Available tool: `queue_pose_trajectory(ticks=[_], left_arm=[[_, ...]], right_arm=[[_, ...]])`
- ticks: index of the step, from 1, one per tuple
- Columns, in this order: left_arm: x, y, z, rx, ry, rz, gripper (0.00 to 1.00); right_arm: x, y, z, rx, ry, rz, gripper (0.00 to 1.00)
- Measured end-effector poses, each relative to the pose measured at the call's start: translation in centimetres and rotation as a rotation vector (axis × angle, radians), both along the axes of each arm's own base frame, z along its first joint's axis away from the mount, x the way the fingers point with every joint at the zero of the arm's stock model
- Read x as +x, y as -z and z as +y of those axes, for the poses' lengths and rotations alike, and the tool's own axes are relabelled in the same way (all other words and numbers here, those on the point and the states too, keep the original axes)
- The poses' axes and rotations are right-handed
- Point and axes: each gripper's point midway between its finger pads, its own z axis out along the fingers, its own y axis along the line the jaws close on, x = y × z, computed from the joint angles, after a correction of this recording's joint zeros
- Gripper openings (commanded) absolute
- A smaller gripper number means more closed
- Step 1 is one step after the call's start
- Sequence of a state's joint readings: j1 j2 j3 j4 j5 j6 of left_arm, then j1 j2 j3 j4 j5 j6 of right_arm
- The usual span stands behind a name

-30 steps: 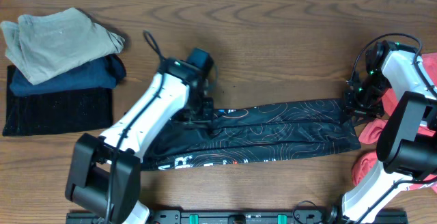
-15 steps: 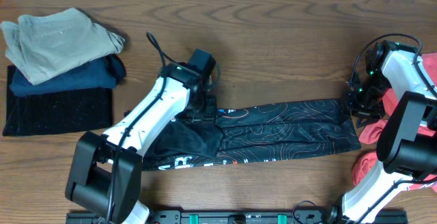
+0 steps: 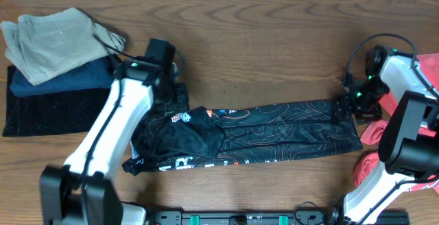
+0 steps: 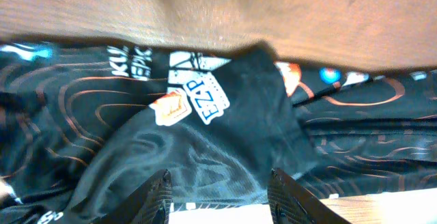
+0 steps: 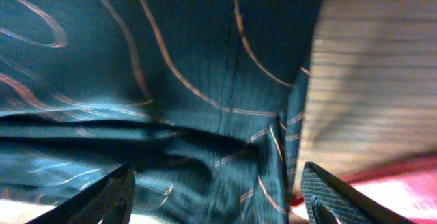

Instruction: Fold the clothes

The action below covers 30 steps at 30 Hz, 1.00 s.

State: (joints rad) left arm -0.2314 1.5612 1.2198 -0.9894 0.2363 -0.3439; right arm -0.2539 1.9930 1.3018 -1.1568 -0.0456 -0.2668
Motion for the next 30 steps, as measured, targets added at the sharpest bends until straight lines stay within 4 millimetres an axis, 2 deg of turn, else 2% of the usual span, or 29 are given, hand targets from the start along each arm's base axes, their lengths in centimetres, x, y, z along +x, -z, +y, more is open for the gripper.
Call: queue_pose_trajectory(ticks=[4, 6, 7, 12, 13, 20, 24, 26, 30], left_arm=[[0.2, -1.3, 0.3, -0.01, -0.012, -0.045, 0.48], [0.2, -1.3, 0.4, -0.01, -0.013, -0.046, 0.48], [0.2, -1.3, 0.4, -0.01, -0.013, -0.046, 0.48], [0.2, -1.3, 0.4, -0.01, -0.013, -0.046, 0.48], [0.2, -1.3, 0.4, -0.01, -0.013, -0.046, 0.48], [0.3, -1.3, 0.4, -0.008, -0.013, -0.049, 0.48], [0.4, -1.3, 0.4, -0.009, -0.013, -0.054, 0.48], [0.4, -1.3, 0.4, -0.009, -0.013, -0.054, 0.48], [0.4, -1.3, 0.4, -0.006, -0.014, -0.057, 0.48]], right_arm=[[-0.8, 1.1, -0.7, -0.044, -0.028, 0.007, 0.74], [-0.8, 1.2, -0.9, -0.059, -0.031, -0.008, 0.7], [-0.8, 1.3, -0.9, -0.062, -0.032, -0.015, 0.63], [-0.9, 1.4, -1.0, -0.064, -0.045, -0.027, 0.11], [-1.0, 1.4, -0.9, -0.056, -0.049, -0.028, 0.03], [-0.8, 1.3, -0.4, -0.029, -0.025, -0.032, 0.01], [0.8, 0.8, -0.8, -0.035, 0.023, -0.049, 0.01], [1.7, 0.0, -1.5, -0.055, 0.077, -0.058, 0.01], [3.7, -3.4, -4.4, -0.107, 0.215, -0.099, 0.01]])
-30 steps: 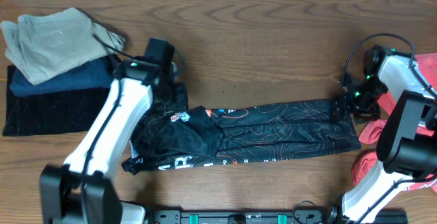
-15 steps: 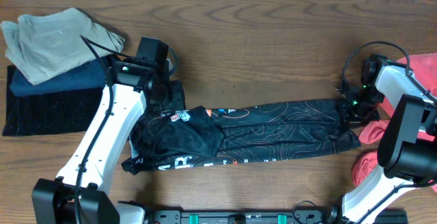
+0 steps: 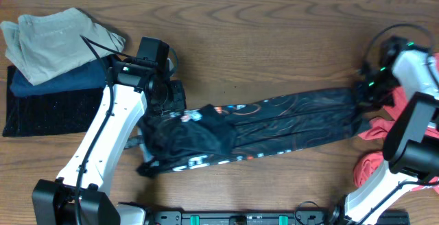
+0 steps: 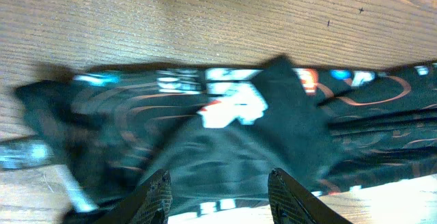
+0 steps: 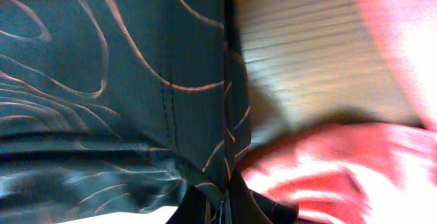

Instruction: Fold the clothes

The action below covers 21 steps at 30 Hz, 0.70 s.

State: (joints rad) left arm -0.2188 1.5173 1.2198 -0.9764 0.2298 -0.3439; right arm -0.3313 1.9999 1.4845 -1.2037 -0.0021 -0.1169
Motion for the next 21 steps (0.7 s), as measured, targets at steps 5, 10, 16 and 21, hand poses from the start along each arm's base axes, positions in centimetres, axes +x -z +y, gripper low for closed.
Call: queue_pose_trajectory(ticks=[5, 10, 16, 21], left_arm=[[0.1, 0.0, 0.0, -0.001, 0.0, -0.005, 0.48], [0.1, 0.0, 0.0, 0.0, 0.0, -0.005, 0.48], [0.1, 0.0, 0.0, 0.0, 0.0, -0.004, 0.49], [0.1, 0.0, 0.0, 0.0, 0.0, -0.004, 0.49]], right_arm=[[1.3, -4.0, -2.2, -0.026, 0.076, -0.04, 0.01], [1.1, -5.1, -0.3, 0.015, 0.044, -0.017, 0.01], [0.5, -5.4, 5.2, 0.054, -0.093, 0.062, 0.01], [0.1, -5.4, 9.5, 0.064, -0.21, 0.097, 0.01]])
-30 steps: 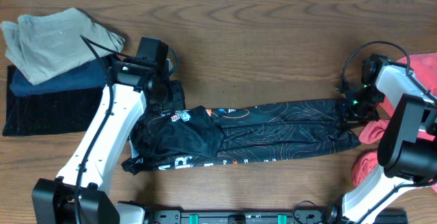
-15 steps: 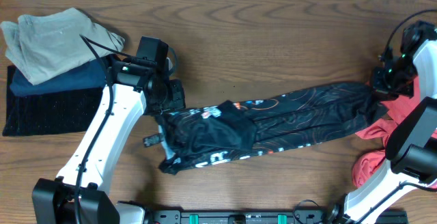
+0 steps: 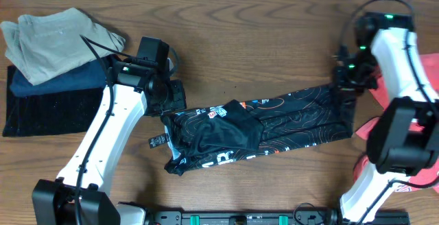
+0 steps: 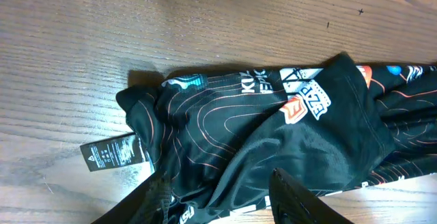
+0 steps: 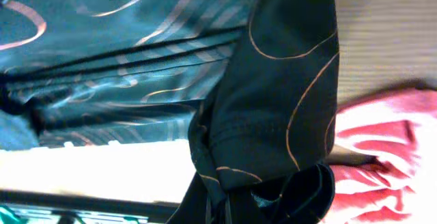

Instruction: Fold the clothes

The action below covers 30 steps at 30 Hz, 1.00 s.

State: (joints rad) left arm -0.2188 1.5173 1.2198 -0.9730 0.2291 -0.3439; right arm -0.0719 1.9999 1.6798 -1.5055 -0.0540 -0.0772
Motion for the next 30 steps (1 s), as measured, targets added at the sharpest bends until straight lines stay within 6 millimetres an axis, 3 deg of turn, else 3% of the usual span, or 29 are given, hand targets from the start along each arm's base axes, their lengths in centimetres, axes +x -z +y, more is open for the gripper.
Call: queue_pose_trajectory(ticks=[4, 12, 21, 23, 27, 30], left_arm=[[0.0, 0.0, 0.0, 0.0, 0.0, 0.0, 0.49], [0.0, 0.0, 0.0, 0.0, 0.0, 0.0, 0.49], [0.0, 0.0, 0.0, 0.0, 0.0, 0.0, 0.49], [0.0, 0.0, 0.0, 0.0, 0.0, 0.0, 0.49], [0.0, 0.0, 0.0, 0.0, 0.0, 0.0, 0.49], [0.0, 0.0, 0.0, 0.0, 0.0, 0.0, 0.49]], right_arm=[[-1.2, 1.3, 3.1, -0.001, -0.081, 0.042, 0.01], [-3.6, 4.6, 7.2, 0.024, -0.154, 0.095, 0.01], [-5.0, 5.4, 10.8, 0.089, -0.2, 0.112, 0.03], [-5.0, 5.5, 11.3, 0.098, -0.208, 0.11, 0.08], [-4.8, 5.5, 12.6, 0.144, -0.202, 0.092, 0.35], [-4.7, 5.4, 13.6, 0.198, -0.195, 0.086, 0.33]])
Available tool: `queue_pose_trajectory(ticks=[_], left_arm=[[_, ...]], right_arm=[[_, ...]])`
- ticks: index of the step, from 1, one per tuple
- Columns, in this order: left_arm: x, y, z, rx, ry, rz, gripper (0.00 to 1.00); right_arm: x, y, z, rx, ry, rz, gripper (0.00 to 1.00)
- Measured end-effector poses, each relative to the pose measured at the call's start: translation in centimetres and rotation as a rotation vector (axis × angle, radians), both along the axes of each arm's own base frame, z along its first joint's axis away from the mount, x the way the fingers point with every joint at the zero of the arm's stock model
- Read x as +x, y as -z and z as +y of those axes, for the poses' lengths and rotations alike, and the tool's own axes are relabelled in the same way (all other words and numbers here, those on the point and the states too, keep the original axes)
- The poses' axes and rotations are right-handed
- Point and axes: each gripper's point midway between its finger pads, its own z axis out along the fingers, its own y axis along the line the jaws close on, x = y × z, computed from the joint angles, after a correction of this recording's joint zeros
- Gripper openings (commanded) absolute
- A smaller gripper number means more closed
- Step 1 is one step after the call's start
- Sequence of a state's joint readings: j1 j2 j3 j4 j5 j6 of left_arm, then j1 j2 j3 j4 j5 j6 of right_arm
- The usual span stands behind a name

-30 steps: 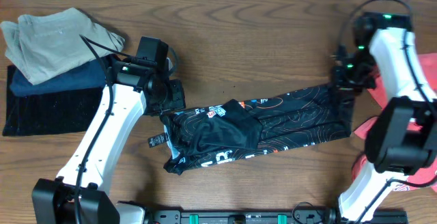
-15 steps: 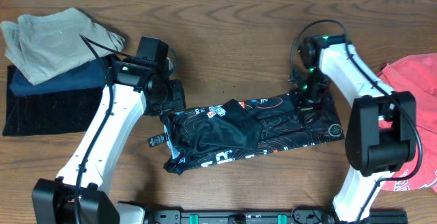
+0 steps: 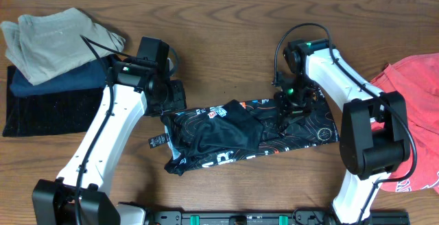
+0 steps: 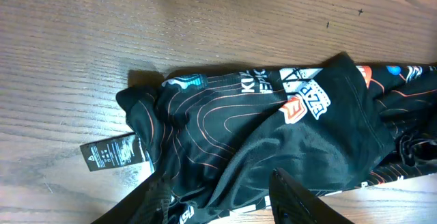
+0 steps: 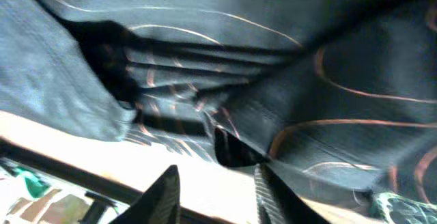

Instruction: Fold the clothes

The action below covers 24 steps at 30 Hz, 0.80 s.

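A black garment with orange contour lines and printed logos lies across the middle of the table, its right end doubled back over itself. My left gripper hangs open just above the garment's left end, where a white tag sticks out. My right gripper sits low over the doubled right part. It is open, with bare bright table between the fingers and one finger against the cloth edge.
A stack of folded clothes, beige on navy on black, occupies the far left corner. A loose red garment lies at the right edge. Bare wood table stretches behind the black garment.
My right gripper was shut on the garment's right end near the right edge. Now it is open over the garment's middle-right, and that end lies folded leftward. The left arm has not moved.
The garment first lay stretched long, both grippers open at its ends. Then my right gripper was shut on the right end and the whole piece had shifted rightward. Later that end was held raised. Now it is laid over and let go, the garment shorter.
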State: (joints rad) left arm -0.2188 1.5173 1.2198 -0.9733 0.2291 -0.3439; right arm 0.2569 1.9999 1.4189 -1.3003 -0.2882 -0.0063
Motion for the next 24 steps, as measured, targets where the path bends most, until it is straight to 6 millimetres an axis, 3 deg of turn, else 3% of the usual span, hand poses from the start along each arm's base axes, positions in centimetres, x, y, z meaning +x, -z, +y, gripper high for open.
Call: queue_pose_trajectory(ticks=[2, 4, 9, 16, 20, 24], left_arm=[[0.0, 0.0, 0.0, 0.0, 0.0, 0.0, 0.49], [0.0, 0.0, 0.0, 0.0, 0.0, 0.0, 0.49], [0.0, 0.0, 0.0, 0.0, 0.0, 0.0, 0.49], [0.0, 0.0, 0.0, 0.0, 0.0, 0.0, 0.49], [0.0, 0.0, 0.0, 0.0, 0.0, -0.002, 0.49], [0.0, 0.0, 0.0, 0.0, 0.0, -0.002, 0.49]], right_arm=[[-0.2, -0.2, 0.5, 0.031, -0.001, 0.009, 0.21], [-0.5, -0.4, 0.7, 0.051, -0.008, 0.021, 0.2], [-0.5, -0.2, -0.2, -0.004, 0.012, 0.024, 0.22], [0.9, 0.5, -4.6, -0.23, 0.13, -0.016, 0.28], [1.7, 0.8, -5.3, -0.266, 0.166, -0.051, 0.41], [2.7, 1.3, -5.3, -0.268, 0.179, -0.094, 0.44]])
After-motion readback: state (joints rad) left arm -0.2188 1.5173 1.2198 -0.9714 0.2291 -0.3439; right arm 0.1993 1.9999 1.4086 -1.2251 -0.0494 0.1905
